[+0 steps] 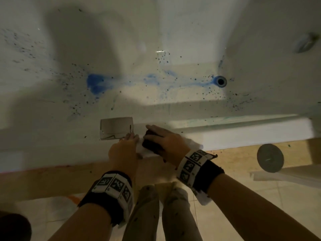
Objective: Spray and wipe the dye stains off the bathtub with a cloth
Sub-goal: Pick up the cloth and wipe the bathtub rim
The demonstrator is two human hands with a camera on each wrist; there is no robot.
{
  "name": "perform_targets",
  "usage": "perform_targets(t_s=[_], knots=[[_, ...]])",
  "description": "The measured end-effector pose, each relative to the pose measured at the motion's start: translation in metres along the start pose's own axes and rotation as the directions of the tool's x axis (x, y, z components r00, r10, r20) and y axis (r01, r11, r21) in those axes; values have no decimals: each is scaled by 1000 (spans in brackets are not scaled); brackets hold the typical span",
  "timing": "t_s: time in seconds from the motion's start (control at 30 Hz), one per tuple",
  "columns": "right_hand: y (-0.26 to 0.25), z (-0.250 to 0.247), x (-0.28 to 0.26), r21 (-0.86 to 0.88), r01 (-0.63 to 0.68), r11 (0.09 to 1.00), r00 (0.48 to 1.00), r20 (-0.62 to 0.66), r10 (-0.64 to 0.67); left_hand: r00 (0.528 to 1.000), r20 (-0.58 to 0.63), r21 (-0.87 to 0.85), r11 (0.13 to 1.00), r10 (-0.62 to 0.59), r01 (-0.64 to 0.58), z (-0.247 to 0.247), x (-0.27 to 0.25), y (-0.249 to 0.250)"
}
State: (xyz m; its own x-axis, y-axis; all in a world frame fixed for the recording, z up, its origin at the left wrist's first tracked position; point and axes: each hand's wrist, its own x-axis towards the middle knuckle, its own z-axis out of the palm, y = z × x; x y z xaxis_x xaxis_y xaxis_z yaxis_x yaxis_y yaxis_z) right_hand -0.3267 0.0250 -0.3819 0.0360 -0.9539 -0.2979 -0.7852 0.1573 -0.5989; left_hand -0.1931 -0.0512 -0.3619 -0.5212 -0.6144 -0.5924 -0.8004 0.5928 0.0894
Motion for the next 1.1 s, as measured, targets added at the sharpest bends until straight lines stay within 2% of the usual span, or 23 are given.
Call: perform_targets(t_s=[0.1, 0.17, 0.27, 0.37, 0.47, 0.57, 0.67, 0.73, 0.8, 0.83, 0.9, 0.97, 1.03, 1.1], knots=[[21, -23, 21, -13, -226, 974, 974, 1, 226, 1000, 29, 33, 999, -7, 6, 0, 4, -1], [31, -37, 31, -36, -358, 933, 933, 31, 359, 997, 65, 67, 997, -41, 37, -1, -1, 2], [44, -58, 28, 69, -472, 879, 882, 41, 470, 992, 78, 149, 985, -100, 88, -7, -2, 19], [56, -80, 10, 132, -434, 891, 896, -33, 442, 993, 88, 162, 985, -79, 64, -20, 6, 54], [82, -109, -17, 155, -450, 880, 889, -21, 458, 996, 49, 166, 982, 81, -88, -31, 15, 110], [126, -146, -60, 96, -466, 879, 871, -121, 475, 980, 22, 41, 979, 197, -198, -39, 19, 175], [178, -186, -110, 84, -504, 859, 825, -247, 508, 966, -17, -58, 964, 258, -259, -40, 22, 241], [219, -212, -143, 185, -508, 842, 786, -301, 540, 951, -60, -80, 948, 305, -309, -38, 28, 286], [264, -238, -177, 360, -490, 794, 720, -346, 601, 935, -82, -91, 932, 345, -352, -34, 38, 332], [289, -250, -196, 380, -494, 782, 697, -363, 618, 930, -73, -96, 926, 359, -365, -32, 44, 353], [333, -269, -235, 266, -571, 777, 679, -379, 629, 933, -5, -88, 929, 361, -360, -22, 53, 388], [375, -285, -273, 132, -622, 772, 682, -394, 616, 952, 74, -57, 954, 298, -294, -10, 57, 408], [407, -296, -306, 17, -685, 728, 667, -386, 637, 975, 87, -27, 979, 203, -202, -1, 57, 415], [434, -302, -331, -57, -730, 681, 649, -372, 664, 985, 74, 0, 987, 159, -159, 2, 58, 418]])
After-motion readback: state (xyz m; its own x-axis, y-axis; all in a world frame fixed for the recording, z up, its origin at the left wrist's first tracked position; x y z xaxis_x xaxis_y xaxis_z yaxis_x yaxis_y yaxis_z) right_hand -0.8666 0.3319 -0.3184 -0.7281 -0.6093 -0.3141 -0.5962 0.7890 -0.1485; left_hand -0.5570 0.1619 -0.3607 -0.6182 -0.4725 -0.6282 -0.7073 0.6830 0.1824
